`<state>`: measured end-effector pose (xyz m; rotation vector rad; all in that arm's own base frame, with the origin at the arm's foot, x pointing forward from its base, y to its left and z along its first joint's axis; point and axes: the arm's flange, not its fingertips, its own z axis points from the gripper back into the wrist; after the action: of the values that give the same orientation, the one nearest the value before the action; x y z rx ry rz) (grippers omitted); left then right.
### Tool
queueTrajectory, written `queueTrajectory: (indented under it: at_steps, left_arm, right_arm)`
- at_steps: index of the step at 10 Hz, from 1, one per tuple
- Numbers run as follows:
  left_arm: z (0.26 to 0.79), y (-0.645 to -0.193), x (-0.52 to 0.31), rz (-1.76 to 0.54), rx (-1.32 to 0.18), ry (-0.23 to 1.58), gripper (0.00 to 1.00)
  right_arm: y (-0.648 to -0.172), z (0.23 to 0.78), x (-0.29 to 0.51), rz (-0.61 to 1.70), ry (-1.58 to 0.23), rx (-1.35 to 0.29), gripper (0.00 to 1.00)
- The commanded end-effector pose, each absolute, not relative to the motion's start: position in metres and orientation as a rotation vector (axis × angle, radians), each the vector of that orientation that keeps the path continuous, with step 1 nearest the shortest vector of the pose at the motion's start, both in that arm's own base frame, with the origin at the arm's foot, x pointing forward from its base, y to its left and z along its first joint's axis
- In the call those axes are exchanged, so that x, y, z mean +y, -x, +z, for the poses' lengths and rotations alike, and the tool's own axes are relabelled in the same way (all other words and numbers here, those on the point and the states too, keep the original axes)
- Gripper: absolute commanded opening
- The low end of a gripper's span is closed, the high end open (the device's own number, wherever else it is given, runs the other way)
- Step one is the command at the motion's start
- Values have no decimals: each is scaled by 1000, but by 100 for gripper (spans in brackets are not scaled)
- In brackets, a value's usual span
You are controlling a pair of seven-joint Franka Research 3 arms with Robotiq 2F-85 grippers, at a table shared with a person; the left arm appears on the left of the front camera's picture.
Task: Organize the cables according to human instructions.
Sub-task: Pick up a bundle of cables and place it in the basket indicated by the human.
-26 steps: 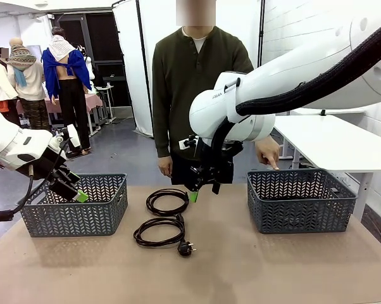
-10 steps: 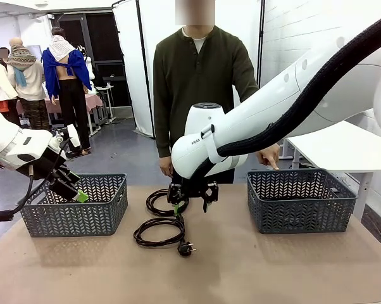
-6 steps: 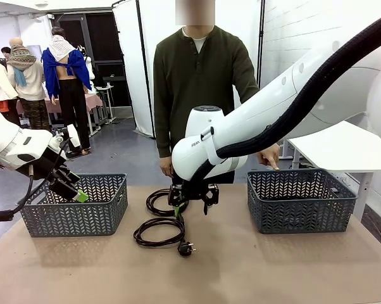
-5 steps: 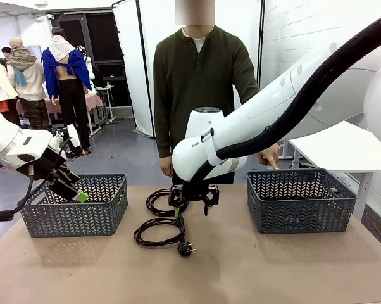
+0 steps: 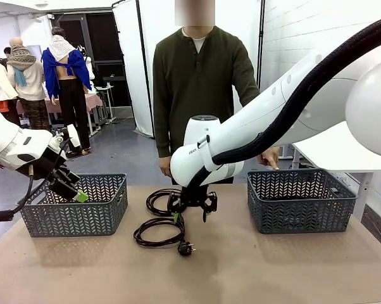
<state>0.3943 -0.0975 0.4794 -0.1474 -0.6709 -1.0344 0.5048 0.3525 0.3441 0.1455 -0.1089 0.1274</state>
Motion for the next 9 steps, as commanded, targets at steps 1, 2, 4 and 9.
queueTrajectory:
  at_steps: [1,2,4,9]
  left_arm:
    - [476,-392,-95,-1030,-672,160,100]
    - [476,-392,-95,-1030,-672,160,100]
    - [476,-392,-95,-1030,-672,160,100]
    - [476,-392,-95,-1030,-672,160,100]
  right_arm:
    - [-511,338,363,102,-116,-120,100]
    - [-512,335,364,101,-112,-117,100]
    - [-515,330,365,93,-104,-111,100]
    - [-522,316,363,74,-69,-90,100]
